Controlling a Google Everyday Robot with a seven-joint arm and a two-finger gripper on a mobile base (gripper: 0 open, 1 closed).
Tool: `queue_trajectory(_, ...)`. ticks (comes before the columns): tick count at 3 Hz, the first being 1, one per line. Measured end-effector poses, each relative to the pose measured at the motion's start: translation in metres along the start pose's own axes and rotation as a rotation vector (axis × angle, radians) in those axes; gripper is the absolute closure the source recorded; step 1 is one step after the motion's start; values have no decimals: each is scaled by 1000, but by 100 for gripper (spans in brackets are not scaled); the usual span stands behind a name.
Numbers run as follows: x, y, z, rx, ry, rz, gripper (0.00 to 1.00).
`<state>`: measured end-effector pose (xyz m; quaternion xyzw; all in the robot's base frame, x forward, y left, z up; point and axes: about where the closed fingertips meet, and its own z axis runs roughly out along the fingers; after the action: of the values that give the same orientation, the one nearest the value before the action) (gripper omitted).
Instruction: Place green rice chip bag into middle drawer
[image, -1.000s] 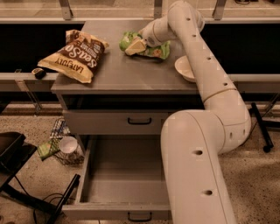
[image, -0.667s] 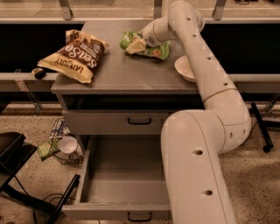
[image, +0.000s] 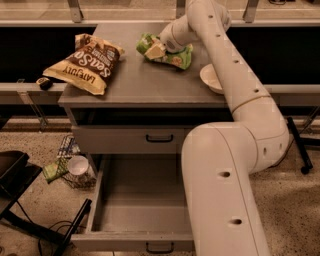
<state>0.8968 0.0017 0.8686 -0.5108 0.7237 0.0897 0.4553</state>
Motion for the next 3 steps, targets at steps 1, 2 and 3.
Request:
queue_trajectory(1,-19,5,-37,16,84,-63,100)
queue_trajectory(2,-38,22,-85,32,203,-119,100)
queue_trajectory(3,-56,48,-150,62,294,-143,100)
